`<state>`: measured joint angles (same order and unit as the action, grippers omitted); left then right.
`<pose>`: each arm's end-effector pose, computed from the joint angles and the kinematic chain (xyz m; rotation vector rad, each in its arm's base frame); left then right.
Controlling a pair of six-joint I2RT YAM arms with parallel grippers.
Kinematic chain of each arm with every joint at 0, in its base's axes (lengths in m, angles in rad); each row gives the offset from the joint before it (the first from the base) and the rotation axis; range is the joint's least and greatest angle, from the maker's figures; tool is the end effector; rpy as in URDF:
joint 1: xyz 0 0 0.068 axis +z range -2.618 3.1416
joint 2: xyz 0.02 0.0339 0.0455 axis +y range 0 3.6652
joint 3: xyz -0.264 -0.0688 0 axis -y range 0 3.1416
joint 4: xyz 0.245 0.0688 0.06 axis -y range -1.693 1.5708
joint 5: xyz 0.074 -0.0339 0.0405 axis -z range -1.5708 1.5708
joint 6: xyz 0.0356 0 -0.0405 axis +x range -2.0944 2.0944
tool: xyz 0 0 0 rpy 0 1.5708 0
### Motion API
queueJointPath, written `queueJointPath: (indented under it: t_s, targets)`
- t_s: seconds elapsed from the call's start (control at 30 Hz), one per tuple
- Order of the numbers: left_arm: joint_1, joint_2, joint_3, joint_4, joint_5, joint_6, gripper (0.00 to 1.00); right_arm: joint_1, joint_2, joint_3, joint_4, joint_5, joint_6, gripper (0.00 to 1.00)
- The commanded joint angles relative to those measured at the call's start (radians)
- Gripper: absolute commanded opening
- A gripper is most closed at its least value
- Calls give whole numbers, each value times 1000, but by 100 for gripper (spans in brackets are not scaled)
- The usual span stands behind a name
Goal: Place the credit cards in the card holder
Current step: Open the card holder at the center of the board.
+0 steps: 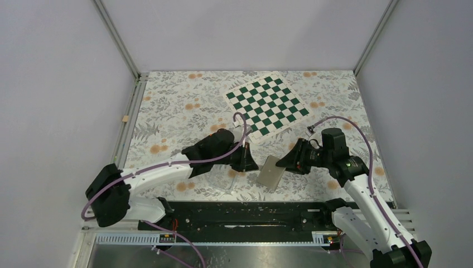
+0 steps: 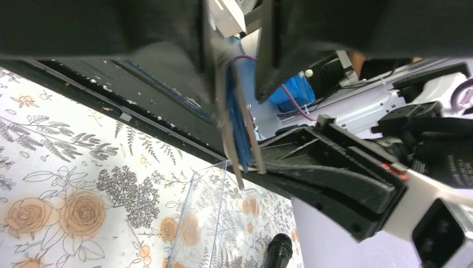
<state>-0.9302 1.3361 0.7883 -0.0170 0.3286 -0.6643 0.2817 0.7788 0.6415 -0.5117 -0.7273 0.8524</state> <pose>0.1641 -0.2394 0.2362 0.5303 2.3286 -1.2117 0.1501 0.0681 0.2640 0.2370 2.3963 1.3906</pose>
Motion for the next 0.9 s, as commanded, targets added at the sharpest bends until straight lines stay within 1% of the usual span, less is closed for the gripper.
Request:
queueJointPath:
  t_s: [0.0, 0.07, 0.1, 0.17, 0.2, 0.33, 0.47, 0.57, 0.7, 0.87]
  targets:
    - [4, -138, 82, -98, -72, 76, 0, 5, -15, 75, -16, -24, -87, 53]
    - [3, -178, 113, -140, -71, 105, 0, 5, -24, 104, -52, -11, -144, 75]
    - [3, -197, 128, -160, -64, 119, 0, 5, -28, 121, -66, -9, -168, 84]
    - [3, -229, 156, -192, -35, 143, 0, 6, -43, 164, -87, -1, -219, 95]
    - [3, -241, 170, -207, -16, 153, 0, 5, -51, 185, -94, -1, -242, 98]
    - [4, -271, 240, -275, 68, 189, 0, 5, -56, 275, -119, -52, -336, 99]
    - [2, -270, 320, -373, 108, 217, 0, 5, -52, 342, -131, -124, -406, 99]
    - [1, -264, 360, -422, 142, 232, 0, 6, -50, 381, -150, -148, -456, 99]
    - [-5, -254, 395, -470, 180, 247, 0, 5, -46, 412, -145, -179, -495, 99]
    - [-22, -206, 433, -516, 266, 255, 0, 10, -42, 393, -73, -231, -490, 99]
